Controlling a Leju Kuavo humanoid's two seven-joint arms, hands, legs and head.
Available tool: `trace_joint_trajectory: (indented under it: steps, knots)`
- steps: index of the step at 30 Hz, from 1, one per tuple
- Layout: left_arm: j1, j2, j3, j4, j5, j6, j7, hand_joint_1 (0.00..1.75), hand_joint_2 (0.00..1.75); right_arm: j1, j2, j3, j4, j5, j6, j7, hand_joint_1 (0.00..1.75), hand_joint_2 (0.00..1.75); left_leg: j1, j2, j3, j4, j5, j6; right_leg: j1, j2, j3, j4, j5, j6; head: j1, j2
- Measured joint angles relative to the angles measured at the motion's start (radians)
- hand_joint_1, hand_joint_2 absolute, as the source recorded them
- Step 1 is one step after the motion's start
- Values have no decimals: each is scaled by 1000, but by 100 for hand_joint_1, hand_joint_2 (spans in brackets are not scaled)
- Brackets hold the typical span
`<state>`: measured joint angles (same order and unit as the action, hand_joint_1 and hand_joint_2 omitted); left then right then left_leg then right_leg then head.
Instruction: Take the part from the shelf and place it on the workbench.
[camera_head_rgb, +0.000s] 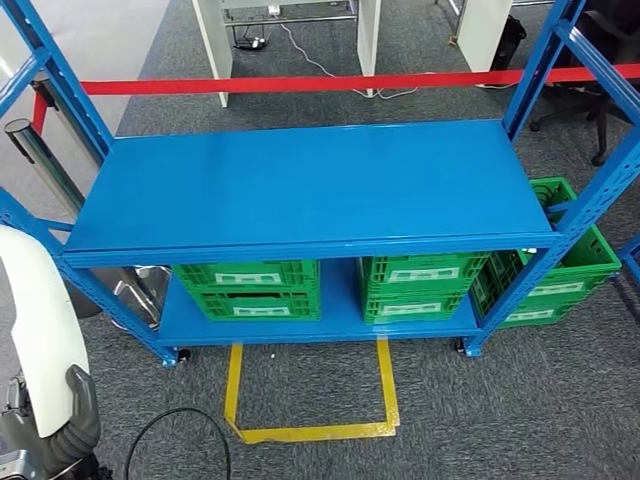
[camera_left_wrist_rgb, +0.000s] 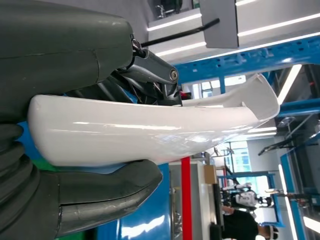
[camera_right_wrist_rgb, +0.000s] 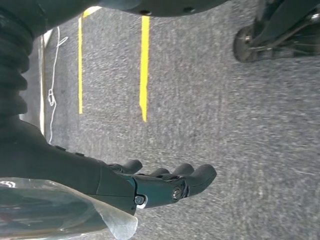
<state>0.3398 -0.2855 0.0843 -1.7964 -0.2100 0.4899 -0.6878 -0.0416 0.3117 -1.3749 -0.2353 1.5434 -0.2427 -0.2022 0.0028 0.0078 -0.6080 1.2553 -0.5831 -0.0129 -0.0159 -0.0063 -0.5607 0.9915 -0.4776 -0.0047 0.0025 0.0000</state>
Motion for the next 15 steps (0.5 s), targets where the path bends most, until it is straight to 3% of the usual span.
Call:
trace_joint_trajectory:
  steps: [1, 3, 5, 7, 8, 10, 12, 13, 14, 15]
  knots:
    - [0, -1, 2, -1, 0, 0, 0, 175, 175, 0, 0, 2, 0, 1, 0, 0, 0, 175, 0, -1, 50, -66, 29, 4, 0, 1, -13, 3, 9, 3, 0, 0]
    - [0, -2, 5, -6, 0, 0, 0, 175, 175, -1, 1, 4, 0, 1, 0, 0, 0, 175, -2, -5, 148, -220, 43, 15, 3, 3, -29, 7, 25, 11, 0, 0]
    - [0, -4, 7, -10, 0, 0, 0, 175, 175, -1, 2, 6, 1, 2, -2, -1, 0, 175, -6, -9, 185, -294, 32, 23, 4, 4, -38, 6, 43, 24, 1, 0]
    - [0, -8, 10, -12, -1, 0, 0, 175, 175, 1, 2, 7, 1, 6, -4, -1, 0, 175, -7, -6, 170, -300, 44, 32, 2, 4, -45, 5, 54, 38, 1, 0]
    - [0, -10, 12, -12, -1, 0, 0, 175, 175, 2, 2, 8, 0, 9, -5, -1, 0, 175, -5, -4, 159, -301, 55, 40, 2, 5, -53, 16, 37, 43, 2, 0]
    - [1, -15, 16, -12, 0, 0, 0, 175, 175, 4, 2, 12, 0, 15, -6, 1, 0, 175, -4, 1, 131, -303, 80, 53, 2, 7, -81, 93, -53, 49, 6, 0]
    - [3, -19, 21, -12, 0, -2, 0, 175, 175, 5, 2, 15, 0, 20, -7, 3, 0, 175, -8, 3, 99, -300, 105, 59, 3, 7, -109, 220, -144, 52, 9, 0]
    - [3, -20, 24, -12, 2, -3, 0, 175, 175, 5, 2, 16, 0, 22, -8, 3, 0, 175, -11, 5, 81, -297, 117, 60, 4, 7, -110, 269, -155, 53, 9, 0]
    - [3, -22, 28, -12, 4, -5, 0, 175, 175, 6, 2, 17, 0, 24, -8, 3, 0, 175, -13, 6, 63, -294, 129, 60, 4, 7, -99, 290, -140, 53, 9, 0]
    - [4, -24, 32, -12, 6, -7, 0, 175, 175, 6, 2, 19, 0, 25, -9, 3, 0, 175, -14, 6, 44, -289, 140, 59, 5, 6, -71, 277, -109, 51, 9, 0]
